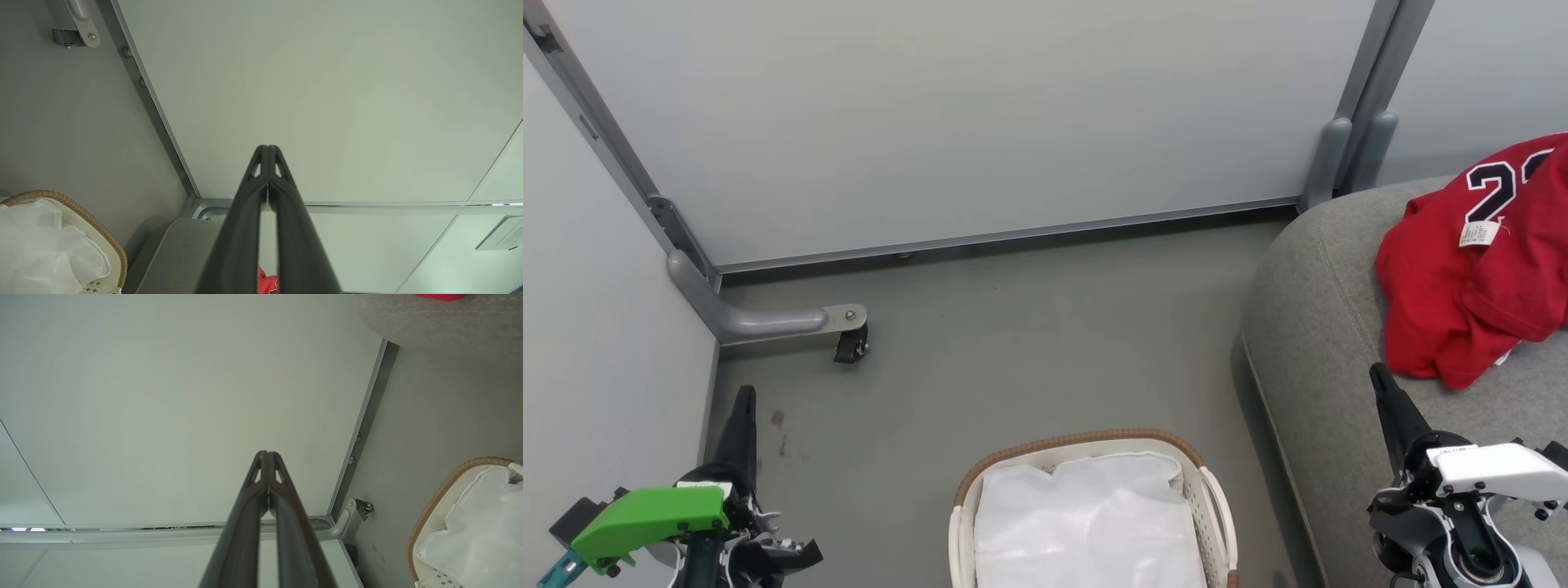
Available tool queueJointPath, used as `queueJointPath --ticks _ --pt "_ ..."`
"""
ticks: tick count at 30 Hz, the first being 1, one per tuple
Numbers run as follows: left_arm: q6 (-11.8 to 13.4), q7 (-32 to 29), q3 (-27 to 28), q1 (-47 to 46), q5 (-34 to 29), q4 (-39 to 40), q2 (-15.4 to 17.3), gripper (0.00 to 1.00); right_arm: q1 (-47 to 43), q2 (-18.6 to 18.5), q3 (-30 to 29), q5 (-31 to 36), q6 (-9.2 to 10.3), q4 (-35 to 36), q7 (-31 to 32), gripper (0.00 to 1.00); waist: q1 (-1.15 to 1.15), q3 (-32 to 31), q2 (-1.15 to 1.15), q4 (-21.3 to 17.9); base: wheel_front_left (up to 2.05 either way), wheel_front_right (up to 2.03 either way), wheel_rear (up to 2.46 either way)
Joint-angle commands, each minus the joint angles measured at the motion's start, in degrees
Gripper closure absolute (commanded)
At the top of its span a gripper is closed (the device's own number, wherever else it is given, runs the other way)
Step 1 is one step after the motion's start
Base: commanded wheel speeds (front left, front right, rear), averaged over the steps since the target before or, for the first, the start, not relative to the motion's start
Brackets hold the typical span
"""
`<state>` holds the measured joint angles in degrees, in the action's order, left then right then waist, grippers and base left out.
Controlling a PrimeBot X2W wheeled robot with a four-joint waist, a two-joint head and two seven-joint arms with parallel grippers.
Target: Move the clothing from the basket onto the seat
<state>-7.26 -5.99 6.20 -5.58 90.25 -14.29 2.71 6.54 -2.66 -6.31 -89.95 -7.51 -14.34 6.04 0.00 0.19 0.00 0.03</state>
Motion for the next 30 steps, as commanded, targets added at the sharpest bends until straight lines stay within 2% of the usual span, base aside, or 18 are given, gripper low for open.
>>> queueJointPath --ticks 1,30 --pt "-0.37 -0.40 0.35 -0.92 1.13 0.28 0.30 1.00 -0.56 -0.37 -0.23 -1.24 0.04 0.34 0.37 1.00 0.00 0.00 0.00 -0.01 0.00 0.00 0.00" --pt "-0.41 -0.76 0.46 -0.96 2.29 0.31 0.30 1.00 -0.62 -0.38 -0.33 -2.56 0.04 0.48 0.70 1.00 0.00 -0.01 0.00 -0.03 0.00 0.00 0.00"
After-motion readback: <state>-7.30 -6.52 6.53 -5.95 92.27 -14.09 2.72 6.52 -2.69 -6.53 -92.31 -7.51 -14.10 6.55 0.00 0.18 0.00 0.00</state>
